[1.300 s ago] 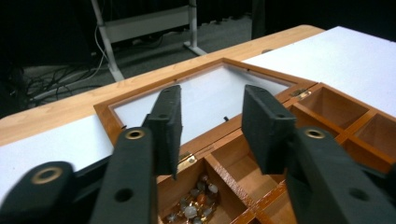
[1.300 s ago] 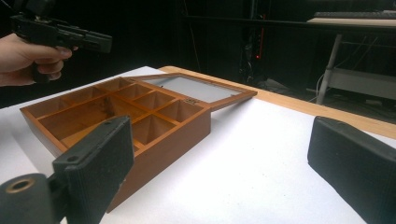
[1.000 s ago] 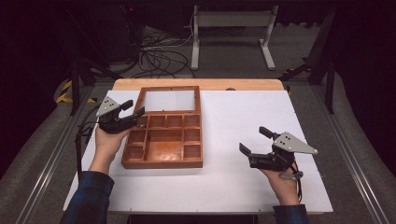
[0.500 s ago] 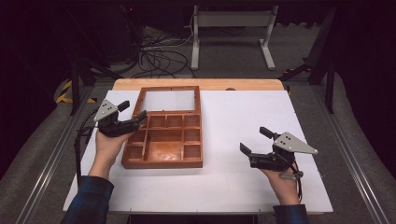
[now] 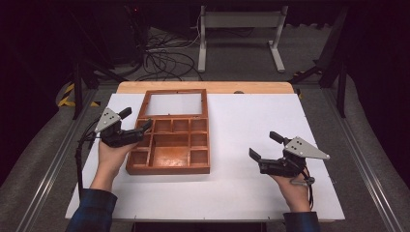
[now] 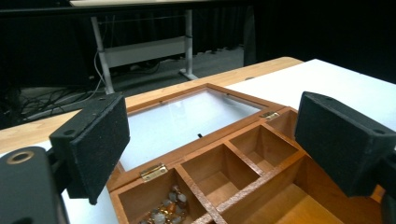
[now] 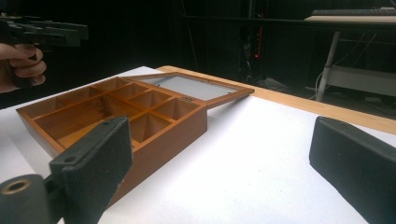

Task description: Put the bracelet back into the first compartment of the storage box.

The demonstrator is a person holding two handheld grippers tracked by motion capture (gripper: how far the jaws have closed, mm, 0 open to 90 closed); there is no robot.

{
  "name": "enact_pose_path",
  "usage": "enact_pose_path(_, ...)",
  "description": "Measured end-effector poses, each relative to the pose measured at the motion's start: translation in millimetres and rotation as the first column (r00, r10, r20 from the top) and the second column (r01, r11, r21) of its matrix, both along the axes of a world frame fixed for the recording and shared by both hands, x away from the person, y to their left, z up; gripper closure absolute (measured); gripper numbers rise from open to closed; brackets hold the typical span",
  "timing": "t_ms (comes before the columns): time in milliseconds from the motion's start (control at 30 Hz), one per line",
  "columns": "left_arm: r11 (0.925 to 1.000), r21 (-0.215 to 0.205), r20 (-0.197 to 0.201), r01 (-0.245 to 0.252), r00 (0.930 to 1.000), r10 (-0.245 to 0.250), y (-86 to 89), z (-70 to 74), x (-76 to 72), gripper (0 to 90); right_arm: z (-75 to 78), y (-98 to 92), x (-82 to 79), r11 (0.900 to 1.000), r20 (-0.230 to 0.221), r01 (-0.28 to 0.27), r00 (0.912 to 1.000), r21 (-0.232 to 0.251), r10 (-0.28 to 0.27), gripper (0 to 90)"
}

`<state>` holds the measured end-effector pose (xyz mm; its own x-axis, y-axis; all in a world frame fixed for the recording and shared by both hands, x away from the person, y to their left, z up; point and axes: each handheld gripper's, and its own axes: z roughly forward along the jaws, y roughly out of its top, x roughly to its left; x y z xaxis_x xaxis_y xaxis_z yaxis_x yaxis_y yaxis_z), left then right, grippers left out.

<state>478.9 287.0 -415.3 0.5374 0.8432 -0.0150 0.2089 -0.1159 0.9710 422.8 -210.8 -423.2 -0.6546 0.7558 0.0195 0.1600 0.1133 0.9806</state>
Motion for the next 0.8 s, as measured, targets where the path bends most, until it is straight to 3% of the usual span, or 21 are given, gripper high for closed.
enact_pose_path(800,0.9990,-0.015,0.064,0.042,0.9971,-0.041,-3.0,2.2,-32.8,8.0,-1.9,-2.7,1.4,1.000,0.003,-0.020,0.9998,0.022,0.020,3.0)
